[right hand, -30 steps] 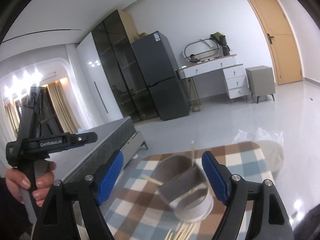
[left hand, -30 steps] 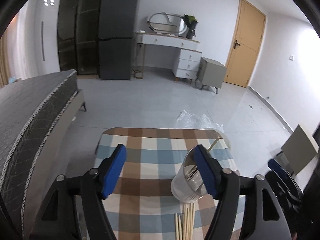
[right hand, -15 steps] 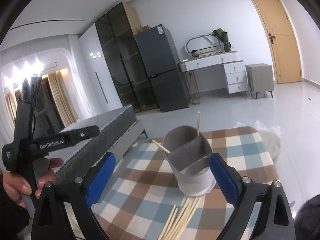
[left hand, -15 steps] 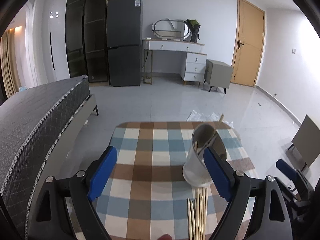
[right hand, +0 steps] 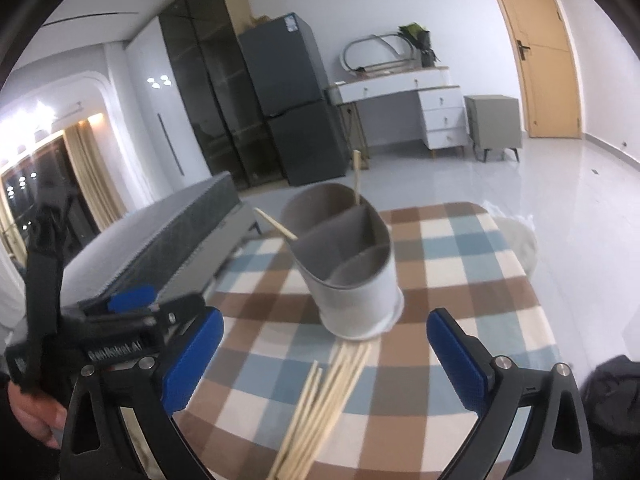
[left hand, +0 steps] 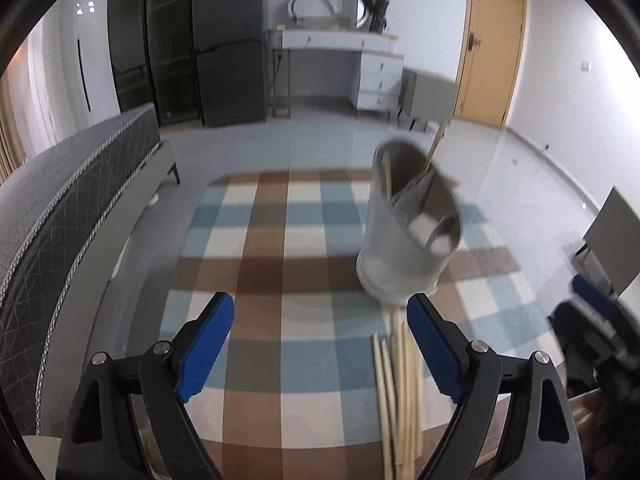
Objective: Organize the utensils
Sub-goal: 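Move both open tools back down to the chopstick pile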
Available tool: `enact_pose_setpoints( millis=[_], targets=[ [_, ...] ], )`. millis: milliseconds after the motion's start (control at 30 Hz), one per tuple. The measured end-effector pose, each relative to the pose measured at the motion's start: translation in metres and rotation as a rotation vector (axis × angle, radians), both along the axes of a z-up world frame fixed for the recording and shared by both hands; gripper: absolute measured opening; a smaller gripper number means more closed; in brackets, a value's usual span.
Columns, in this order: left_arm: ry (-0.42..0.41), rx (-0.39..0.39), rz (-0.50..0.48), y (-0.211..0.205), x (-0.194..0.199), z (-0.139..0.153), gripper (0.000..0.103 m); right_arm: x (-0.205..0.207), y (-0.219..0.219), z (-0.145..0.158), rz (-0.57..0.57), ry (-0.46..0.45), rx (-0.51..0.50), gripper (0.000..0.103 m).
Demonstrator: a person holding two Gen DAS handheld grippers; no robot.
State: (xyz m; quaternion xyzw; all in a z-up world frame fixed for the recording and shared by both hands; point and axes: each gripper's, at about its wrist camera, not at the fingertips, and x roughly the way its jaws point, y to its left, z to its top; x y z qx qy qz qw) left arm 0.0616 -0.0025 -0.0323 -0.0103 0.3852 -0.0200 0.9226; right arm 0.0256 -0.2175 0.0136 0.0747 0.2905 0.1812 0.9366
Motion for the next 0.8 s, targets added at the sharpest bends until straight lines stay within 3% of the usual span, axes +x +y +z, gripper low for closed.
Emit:
enact_pose_setpoints(
  millis=[200, 367, 500, 800],
  targets=[
    [0.109, -0.033, -0.004, 0.006, 0.010, -0.034, 0.085, 0.007, -0.009, -0.007, -0.050, 0.044, 0.032, 0.103],
    [0.255, -0.039, -0.074, -0.008, 0.020, -0.069, 0.085, 0.015, -0.002, -0.013, -0.039, 0.078, 0.010, 0.103],
    [0.343, -0.001, -0.104, -0.020, 0.027, -0.093, 0.085, 0.023, -0.009, -0.012, -0.058, 0.095, 0.043, 0.103],
    [0.464, 0.017, -0.137, -0.034, 0.022, -0.117, 0.078, 0.036, -0.028, -0.016, -0.125, 0.157, 0.114, 0.103]
  ],
)
